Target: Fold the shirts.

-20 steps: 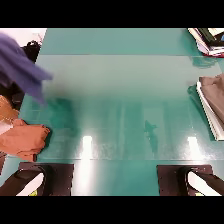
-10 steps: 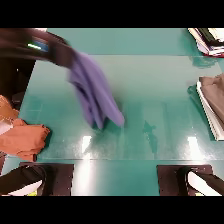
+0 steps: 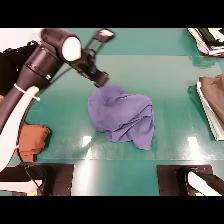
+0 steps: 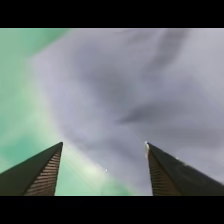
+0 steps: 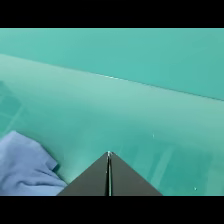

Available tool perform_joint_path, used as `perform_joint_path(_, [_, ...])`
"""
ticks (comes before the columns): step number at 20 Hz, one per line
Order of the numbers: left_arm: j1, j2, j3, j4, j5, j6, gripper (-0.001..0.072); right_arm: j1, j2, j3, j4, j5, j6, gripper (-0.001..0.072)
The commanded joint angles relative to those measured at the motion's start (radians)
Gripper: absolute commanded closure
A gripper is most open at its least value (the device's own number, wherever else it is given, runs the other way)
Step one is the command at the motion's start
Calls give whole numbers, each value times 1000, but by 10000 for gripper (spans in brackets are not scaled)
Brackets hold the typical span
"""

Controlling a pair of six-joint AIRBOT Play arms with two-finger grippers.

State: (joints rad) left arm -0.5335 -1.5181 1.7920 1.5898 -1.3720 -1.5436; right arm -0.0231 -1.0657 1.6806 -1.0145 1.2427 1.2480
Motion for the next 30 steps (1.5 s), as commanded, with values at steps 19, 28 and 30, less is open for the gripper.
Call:
perform_joint_path(19, [366,-77,-678,-811,468,190,247,0,0,0,0,21,0,694])
perform_joint_path(28, [366,-37,-352,-705,346,191,685,0,-32,-304,-84,245,54,694])
perform_joint_path(30, [366,-35,-297,-690,319,191,685,0,-32,-515,-79,229,70,467])
